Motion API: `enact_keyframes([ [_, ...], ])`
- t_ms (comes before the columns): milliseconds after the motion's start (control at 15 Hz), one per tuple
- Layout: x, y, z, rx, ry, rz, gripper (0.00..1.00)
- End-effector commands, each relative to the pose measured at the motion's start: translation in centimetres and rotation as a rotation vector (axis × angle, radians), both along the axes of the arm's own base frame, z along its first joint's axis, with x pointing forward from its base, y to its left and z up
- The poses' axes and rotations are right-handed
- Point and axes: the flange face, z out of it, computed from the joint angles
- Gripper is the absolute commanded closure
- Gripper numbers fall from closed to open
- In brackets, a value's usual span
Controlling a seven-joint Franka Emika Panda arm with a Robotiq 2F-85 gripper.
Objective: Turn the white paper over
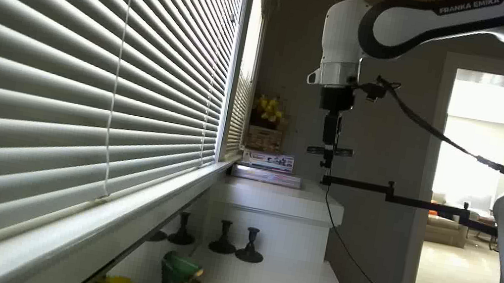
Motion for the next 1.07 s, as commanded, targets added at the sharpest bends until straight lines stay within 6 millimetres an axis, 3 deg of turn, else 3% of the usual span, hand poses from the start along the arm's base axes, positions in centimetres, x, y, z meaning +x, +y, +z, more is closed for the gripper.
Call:
enact_keyframes([
  [0,0.0,0.0,0.1,0.000,0.001,0.000,0.00],
  [267,0.0,0.0,0.1,0.000,0.001,0.000,0.00],
  [400,1.2,1.5,-1.8,0.046,0.054,0.097,0.00],
  [667,2.5,7.0,-7.1,0.137,0.140,0.281,0.00],
  [1000,2.4,13.2,-12.9,0.237,0.283,0.477,0.00],
])
